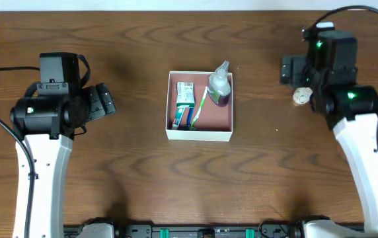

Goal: Pack container
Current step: 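Grasp the white lotion tube with the right gripper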

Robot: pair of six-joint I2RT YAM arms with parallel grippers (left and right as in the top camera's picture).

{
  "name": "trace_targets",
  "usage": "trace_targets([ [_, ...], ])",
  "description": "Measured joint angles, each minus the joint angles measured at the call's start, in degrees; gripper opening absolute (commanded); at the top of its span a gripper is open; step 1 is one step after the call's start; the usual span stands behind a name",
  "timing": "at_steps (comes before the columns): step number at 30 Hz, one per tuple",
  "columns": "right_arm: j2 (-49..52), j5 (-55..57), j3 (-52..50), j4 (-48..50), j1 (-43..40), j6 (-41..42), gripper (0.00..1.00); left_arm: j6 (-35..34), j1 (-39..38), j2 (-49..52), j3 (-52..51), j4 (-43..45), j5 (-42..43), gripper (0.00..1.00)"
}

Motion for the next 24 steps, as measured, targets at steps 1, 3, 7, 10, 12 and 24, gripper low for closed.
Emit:
trace_targets([
  [1, 0.74, 0.00, -0.04, 0.74, -0.90, -1.22, 0.99, 0.00, 0.00, 0.00, -0.02, 0.00, 0.02, 0.98],
  [3, 1.57, -0.37, -0.09, 1.60, -2.60, -3.74, 0.99, 0.00, 0.00, 0.00, 0.00, 0.00, 0.00, 0.98],
  [7, 1.70, -1.70, -0.09, 1.16, -5.92, -7.98, 0.99, 0.00, 0.00, 0.00, 0.00, 0.00, 0.02, 0.98],
  [10, 2.29, -2.27, -0.09, -0.74, -8.44, -9.46, 0.99, 0.00, 0.00, 0.00, 0.00, 0.00, 0.02, 0.98],
  [12, 3.39, -3.58, -0.09, -2.05, -10.32, -10.32, 0.96, 0.00, 0.00, 0.00, 0.00, 0.00, 0.02, 0.98],
  [24, 7.34, -14.27, -0.15, -6.91, -12.79, -11.67, 0.48, 0.00, 0.00, 0.00, 0.00, 0.00, 0.00, 0.98],
])
